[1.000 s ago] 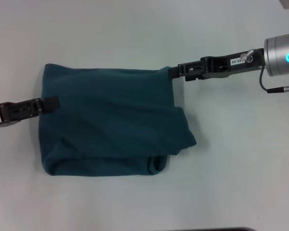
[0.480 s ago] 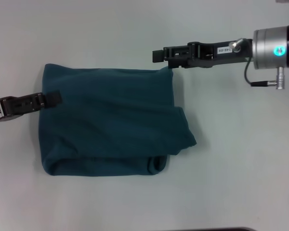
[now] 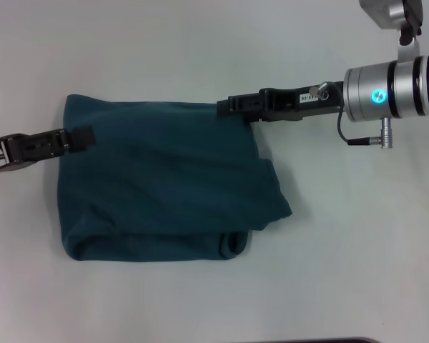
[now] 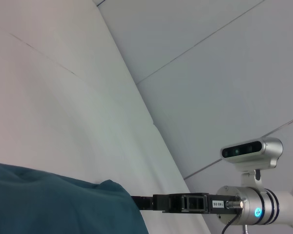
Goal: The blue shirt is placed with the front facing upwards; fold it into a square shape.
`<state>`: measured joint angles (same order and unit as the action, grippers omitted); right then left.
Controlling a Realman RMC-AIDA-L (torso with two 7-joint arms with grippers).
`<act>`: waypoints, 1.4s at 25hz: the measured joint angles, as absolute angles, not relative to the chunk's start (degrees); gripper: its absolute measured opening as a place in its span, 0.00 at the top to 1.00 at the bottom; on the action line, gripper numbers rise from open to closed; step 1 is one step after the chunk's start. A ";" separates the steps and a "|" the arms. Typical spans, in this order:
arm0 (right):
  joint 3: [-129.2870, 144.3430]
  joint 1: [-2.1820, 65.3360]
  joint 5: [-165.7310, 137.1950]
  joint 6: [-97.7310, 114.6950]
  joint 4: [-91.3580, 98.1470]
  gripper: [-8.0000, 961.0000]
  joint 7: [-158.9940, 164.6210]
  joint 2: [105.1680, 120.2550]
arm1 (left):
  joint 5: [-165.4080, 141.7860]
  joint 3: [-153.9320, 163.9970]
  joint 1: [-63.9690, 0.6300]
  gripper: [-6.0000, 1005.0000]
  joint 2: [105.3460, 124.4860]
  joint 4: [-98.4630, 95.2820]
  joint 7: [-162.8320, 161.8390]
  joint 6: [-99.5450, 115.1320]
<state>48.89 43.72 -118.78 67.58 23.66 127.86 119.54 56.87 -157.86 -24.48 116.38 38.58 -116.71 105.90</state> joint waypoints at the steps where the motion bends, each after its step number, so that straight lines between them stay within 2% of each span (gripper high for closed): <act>1: 48.68 43.63 -118.66 67.56 23.90 0.10 127.87 119.53 | 56.87 -157.86 -24.48 0.26 116.38 38.58 -116.71 105.90; 7: 46.32 42.06 -116.85 76.59 29.27 0.10 126.35 118.86 | 57.40 -157.91 -24.55 0.26 116.22 38.82 -115.84 105.92; 10: 45.93 38.69 -112.42 83.51 34.74 0.10 116.49 119.27 | 59.19 -157.97 -23.80 0.26 116.69 38.57 -105.34 107.75; 11: 46.09 37.32 -110.72 84.88 35.45 0.10 111.43 119.62 | 59.51 -157.95 -23.31 0.26 117.25 38.19 -101.29 107.99; 13: 47.04 34.00 -106.49 85.67 34.73 0.10 95.60 120.13 | 59.78 -158.00 -21.30 0.26 119.83 37.06 -86.90 105.29; 15: 47.80 31.72 -103.52 85.74 32.38 0.10 81.19 120.10 | 59.18 -157.42 -19.87 0.26 121.82 37.12 -79.28 101.12; 17: 48.02 29.97 -102.53 85.87 30.53 0.10 70.58 119.84 | 58.54 -156.01 -19.02 0.26 123.04 37.82 -75.23 98.20; 22: 47.38 26.51 -101.46 86.94 30.37 0.10 62.90 119.74 | 60.27 -155.99 -18.91 0.26 123.24 37.83 -71.07 104.64; 28: 47.81 25.55 -101.25 88.71 29.77 0.10 62.18 119.66 | 60.41 -153.54 -18.44 0.26 123.28 37.15 -64.96 106.80; 35: 48.85 23.24 -104.77 91.37 24.36 0.11 55.03 119.73 | 59.08 -146.54 -14.55 0.27 123.32 33.73 -45.26 107.29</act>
